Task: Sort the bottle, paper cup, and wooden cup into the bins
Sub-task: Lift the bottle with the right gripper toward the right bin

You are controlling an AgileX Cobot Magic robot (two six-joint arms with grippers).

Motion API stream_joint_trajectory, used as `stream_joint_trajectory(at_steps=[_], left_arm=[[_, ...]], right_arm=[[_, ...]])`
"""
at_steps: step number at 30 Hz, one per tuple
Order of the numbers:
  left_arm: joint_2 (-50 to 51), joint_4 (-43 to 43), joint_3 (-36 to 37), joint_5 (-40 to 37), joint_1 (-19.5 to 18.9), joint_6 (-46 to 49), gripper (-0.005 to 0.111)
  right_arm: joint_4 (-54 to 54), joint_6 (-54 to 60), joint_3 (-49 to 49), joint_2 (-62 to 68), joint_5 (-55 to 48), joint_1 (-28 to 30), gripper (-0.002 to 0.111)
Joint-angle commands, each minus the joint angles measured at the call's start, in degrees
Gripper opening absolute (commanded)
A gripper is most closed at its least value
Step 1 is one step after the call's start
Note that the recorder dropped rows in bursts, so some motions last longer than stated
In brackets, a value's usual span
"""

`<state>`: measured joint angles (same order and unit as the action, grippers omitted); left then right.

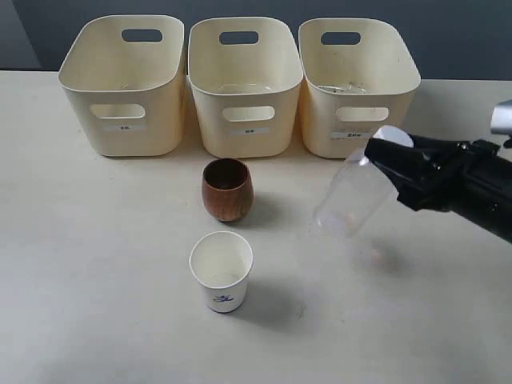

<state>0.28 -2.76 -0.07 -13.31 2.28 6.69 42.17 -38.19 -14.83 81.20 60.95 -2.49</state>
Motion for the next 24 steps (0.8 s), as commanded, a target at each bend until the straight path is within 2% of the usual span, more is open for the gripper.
stream_joint_trajectory(at_steps=[1, 6, 15, 24], left_arm=[[-0.28, 0.04, 0.07, 0.05, 0.18, -0.11, 0.0], [-0.28, 0.04, 0.07, 0.05, 0.18, -0.11, 0.0], [-0.28, 0.04, 0.07, 0.05, 0.18, -0.11, 0.0], [-0.28, 0.04, 0.07, 0.05, 0.18, -0.11, 0.0]], right_arm=[[-7.62, -2.09, -4.09, -2.96, 1.49, 0.02, -0.001], [-16.98, -2.31, -9.4, -6.62, -2.31, 0.02, -0.001], [-18.25, -2.31, -22.97, -7.63, -25.53, 0.02, -0.001], [-18.04, -1.09, -29.17, -4.05, -26.2, 0.02, -0.001]])
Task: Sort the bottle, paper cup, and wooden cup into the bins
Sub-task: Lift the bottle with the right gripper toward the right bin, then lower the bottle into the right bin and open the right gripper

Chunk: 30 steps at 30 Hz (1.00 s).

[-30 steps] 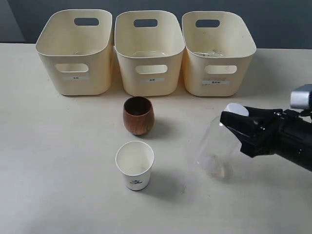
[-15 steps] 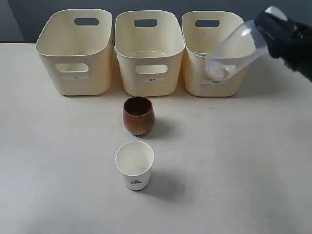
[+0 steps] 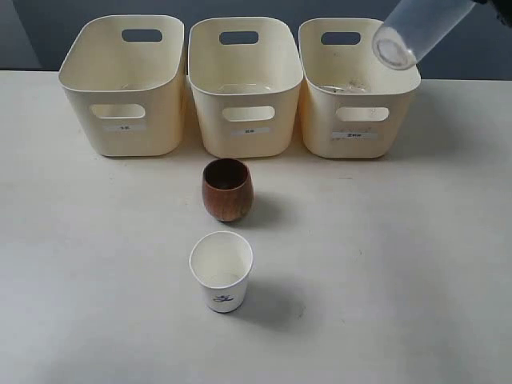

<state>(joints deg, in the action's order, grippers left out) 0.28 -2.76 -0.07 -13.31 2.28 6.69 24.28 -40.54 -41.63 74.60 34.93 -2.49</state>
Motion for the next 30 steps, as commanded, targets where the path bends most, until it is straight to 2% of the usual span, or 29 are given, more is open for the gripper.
stream_joint_trajectory(at_steps=[1, 23, 26, 29, 30], left_arm=[[-0.28, 0.04, 0.07, 0.05, 0.18, -0.11, 0.0], [-0.28, 0.04, 0.07, 0.05, 0.18, -0.11, 0.0], [-0.28, 0.04, 0.07, 0.05, 0.18, -0.11, 0.0], [-0.28, 0.04, 0.07, 0.05, 0.18, -0.11, 0.0], [-0.28, 0.04, 0.07, 0.05, 0.18, -0.11, 0.0]], right_arm=[[-0.15, 1.54, -2.89, 3.49, -0.3, 0.02, -0.001], [1.55, 2.7, -16.95, 24.19, -0.46, 0.02, 0.0], [2.01, 4.17, -18.07, 26.15, 0.36, -0.45, 0.011], [2.22, 4.81, -19.6, 28.01, 0.5, -1.25, 0.034], [2.12, 4.6, -20.0, 28.52, 0.48, -1.62, 0.046]])
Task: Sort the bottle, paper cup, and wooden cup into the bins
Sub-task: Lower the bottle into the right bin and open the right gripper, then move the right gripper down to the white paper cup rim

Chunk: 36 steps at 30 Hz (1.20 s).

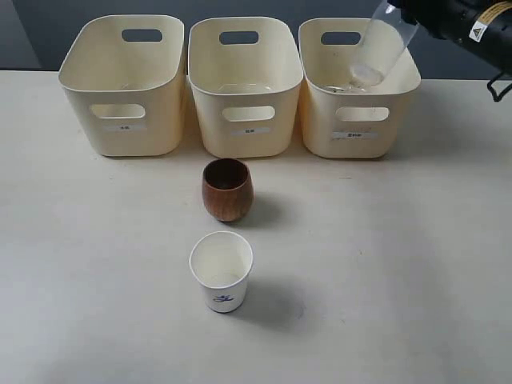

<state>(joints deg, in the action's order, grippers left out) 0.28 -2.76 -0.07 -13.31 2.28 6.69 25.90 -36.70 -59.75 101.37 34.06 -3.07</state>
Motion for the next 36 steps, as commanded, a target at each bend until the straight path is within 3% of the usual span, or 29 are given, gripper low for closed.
stream_joint_trajectory(at_steps=[1, 3, 13, 19, 25, 36], left_arm=[[-0.28, 0.04, 0.07, 0.05, 0.18, -0.11, 0.0], [-0.28, 0.04, 0.07, 0.05, 0.18, -0.11, 0.0], [-0.28, 0.04, 0.07, 0.05, 0.18, -0.11, 0.0], [-0.28, 0.04, 0.07, 0.05, 0.18, -0.11, 0.0], [-0.28, 0.04, 0.07, 0.05, 0.18, -0.11, 0.0], [-0.28, 0.04, 0.07, 0.05, 0.18, -0.11, 0.0]], right_arm=[[0.49, 0.76, -2.13, 2.19, 1.61, -1.2, 0.052], [-0.18, 0.76, -2.39, 2.72, 1.61, -1.85, 0.063], [0.98, -0.17, -2.39, 3.06, 1.15, -2.38, 0.062], [21.0, -16.96, -2.39, 0.08, 5.75, -3.47, 0.059], [39.73, -34.15, -2.39, -3.62, 5.47, -8.2, 0.046], [62.86, -55.63, -2.39, -3.74, -1.02, -18.47, 0.047]])
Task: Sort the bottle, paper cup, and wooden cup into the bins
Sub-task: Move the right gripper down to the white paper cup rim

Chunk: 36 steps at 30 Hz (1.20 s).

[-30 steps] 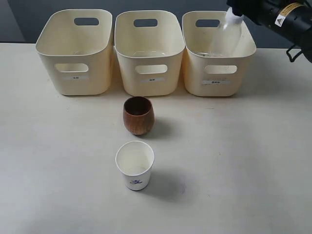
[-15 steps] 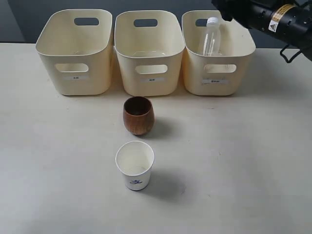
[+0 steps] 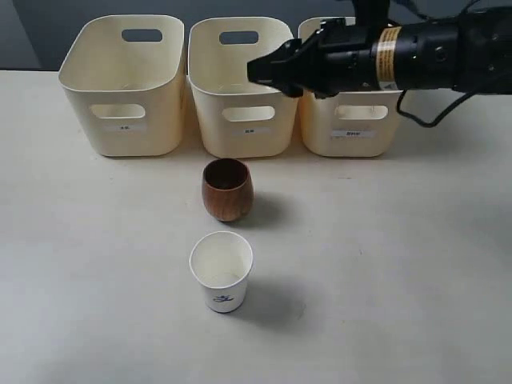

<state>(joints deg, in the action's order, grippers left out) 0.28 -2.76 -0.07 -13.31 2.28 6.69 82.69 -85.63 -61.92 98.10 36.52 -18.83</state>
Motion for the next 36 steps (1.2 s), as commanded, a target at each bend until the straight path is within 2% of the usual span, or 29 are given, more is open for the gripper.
stream_joint_trajectory(at_steps=[1, 12, 23, 36], left_arm=[[-0.28, 0.04, 0.07, 0.05, 0.18, -0.11, 0.0], [-0.28, 0.04, 0.07, 0.05, 0.18, -0.11, 0.0], [-0.28, 0.04, 0.07, 0.05, 0.18, -0.11, 0.0], [-0.28, 0.04, 0.07, 0.05, 0.18, -0.11, 0.0]], right_arm=[[7.17, -7.9, -0.22, -0.46, -4.29, -3.29, 0.047], [17.25, -25.62, 0.46, -0.46, -5.52, -7.64, 0.047], [17.25, -25.64, 9.73, -0.46, -0.56, -7.64, 0.047], [17.25, -25.87, 13.27, -0.46, -2.54, -12.67, 0.046]])
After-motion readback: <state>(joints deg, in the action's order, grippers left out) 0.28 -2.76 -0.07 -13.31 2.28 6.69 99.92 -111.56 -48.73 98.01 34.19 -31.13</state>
